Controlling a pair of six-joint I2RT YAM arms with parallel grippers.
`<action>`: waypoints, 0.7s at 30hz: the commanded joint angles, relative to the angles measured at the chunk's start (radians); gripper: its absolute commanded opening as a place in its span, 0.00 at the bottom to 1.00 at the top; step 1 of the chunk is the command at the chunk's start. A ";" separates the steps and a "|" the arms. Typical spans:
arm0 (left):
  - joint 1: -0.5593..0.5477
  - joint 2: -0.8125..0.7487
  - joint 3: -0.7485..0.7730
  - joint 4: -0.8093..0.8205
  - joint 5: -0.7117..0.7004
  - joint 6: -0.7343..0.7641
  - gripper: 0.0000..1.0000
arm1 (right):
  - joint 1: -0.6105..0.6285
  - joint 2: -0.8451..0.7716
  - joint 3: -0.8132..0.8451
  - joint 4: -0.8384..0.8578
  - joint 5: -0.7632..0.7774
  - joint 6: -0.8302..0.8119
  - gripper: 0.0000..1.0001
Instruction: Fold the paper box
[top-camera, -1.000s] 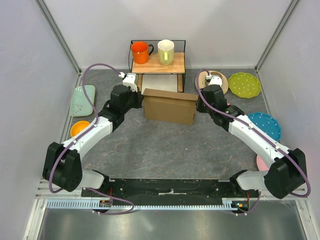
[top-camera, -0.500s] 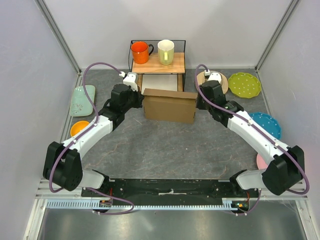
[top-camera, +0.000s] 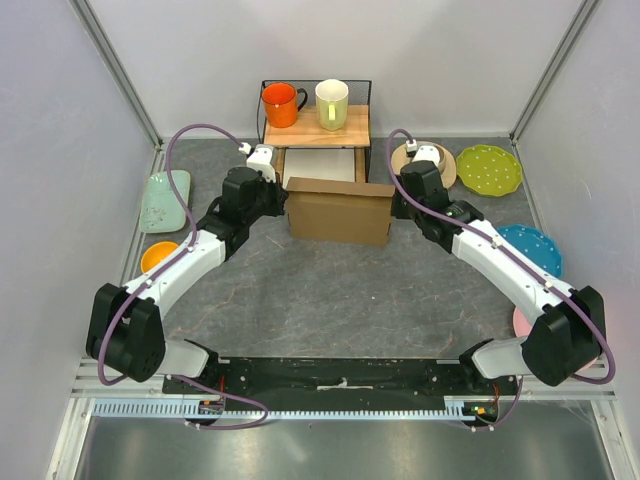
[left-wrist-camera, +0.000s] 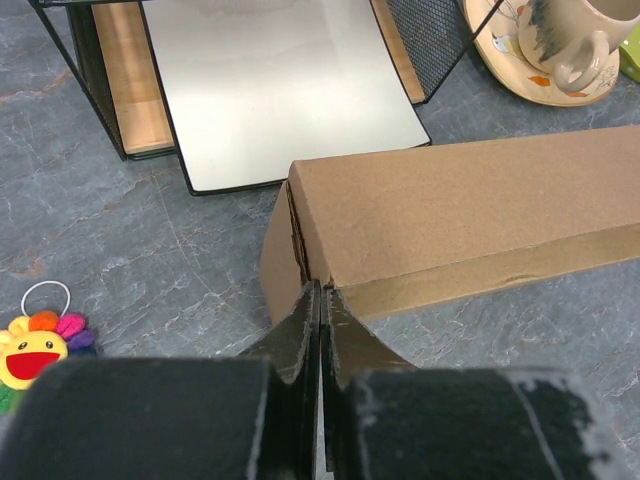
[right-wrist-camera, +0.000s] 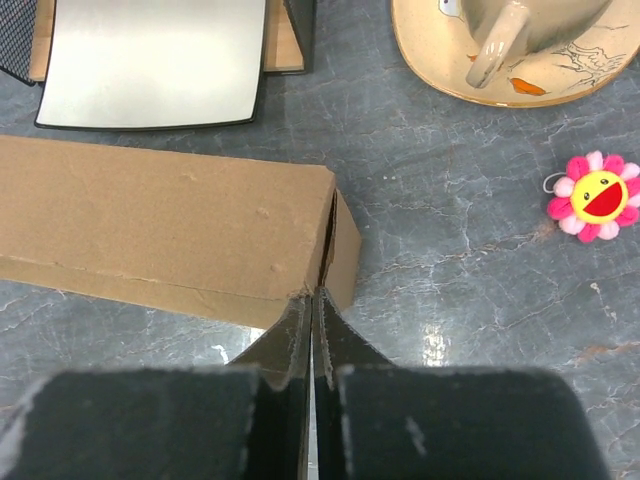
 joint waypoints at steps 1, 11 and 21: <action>-0.007 0.037 -0.015 -0.163 0.015 0.001 0.02 | -0.003 -0.011 -0.023 0.049 0.040 -0.008 0.00; -0.007 0.042 -0.017 -0.155 0.031 -0.012 0.02 | -0.003 -0.034 -0.215 0.053 -0.002 0.022 0.00; -0.007 0.045 -0.004 -0.161 0.012 -0.008 0.02 | -0.005 -0.158 -0.013 -0.028 0.018 0.025 0.34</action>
